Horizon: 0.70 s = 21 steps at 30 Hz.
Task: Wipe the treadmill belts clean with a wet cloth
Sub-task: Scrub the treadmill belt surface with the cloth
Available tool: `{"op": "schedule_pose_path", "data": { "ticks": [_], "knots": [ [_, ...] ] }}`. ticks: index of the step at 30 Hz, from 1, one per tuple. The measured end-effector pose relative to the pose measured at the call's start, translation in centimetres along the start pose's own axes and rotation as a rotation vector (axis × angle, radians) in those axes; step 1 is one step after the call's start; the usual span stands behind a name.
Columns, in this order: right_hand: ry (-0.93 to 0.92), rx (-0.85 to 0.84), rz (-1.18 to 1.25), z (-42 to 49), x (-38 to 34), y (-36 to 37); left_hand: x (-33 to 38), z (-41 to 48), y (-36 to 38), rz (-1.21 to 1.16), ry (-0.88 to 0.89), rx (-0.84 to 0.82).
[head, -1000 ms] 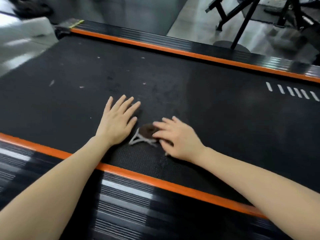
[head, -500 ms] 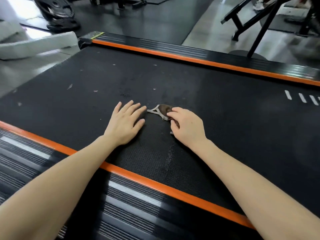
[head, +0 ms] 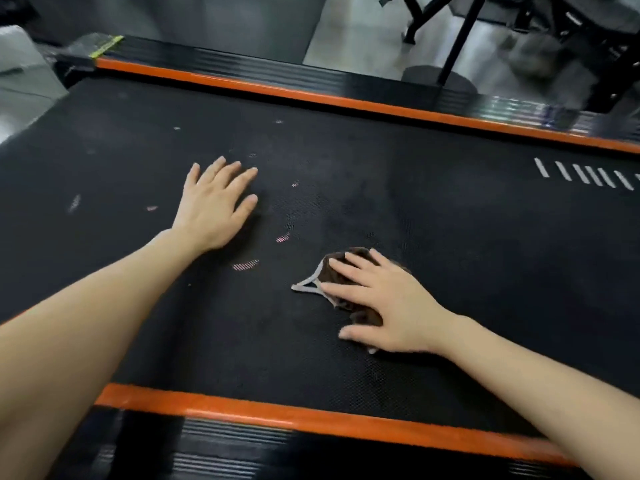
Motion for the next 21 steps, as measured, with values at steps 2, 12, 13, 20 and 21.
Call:
{"op": "schedule_pose_path", "data": {
  "ticks": [2, 12, 13, 20, 21],
  "knots": [
    [-0.009, 0.079, -0.017, -0.5, -0.5, 0.1, 0.4, 1.2, 0.6, -0.022, 0.029, -0.019],
    [0.261, 0.447, -0.231, 5.5, 4.6, -1.3, 0.8, 4.7, 3.8, 0.020, 0.012, -0.203],
    [0.362, 0.471, -0.242, 7.0, 6.4, -1.8, 0.8, 4.7, 3.8, 0.022, 0.019, -0.197],
    [0.728, 0.467, -0.193, 7.6, 5.9, -2.0, 0.7, 4.6, 3.8, 0.005, 0.026, -0.177],
    [0.697, 0.450, -0.171, 6.3, 3.9, -1.5, 0.7, 4.6, 3.7, -0.002, 0.027, -0.173]
  ]
}}
Point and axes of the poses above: each hand's wrist, its own z-axis towards the middle knuckle, its own y-axis out of the palm, x = y × z, the point moved 5 cm from there along z, towards the middle knuckle, and after that the axes turned 2 degrees about -y, right-handed, at the moved point
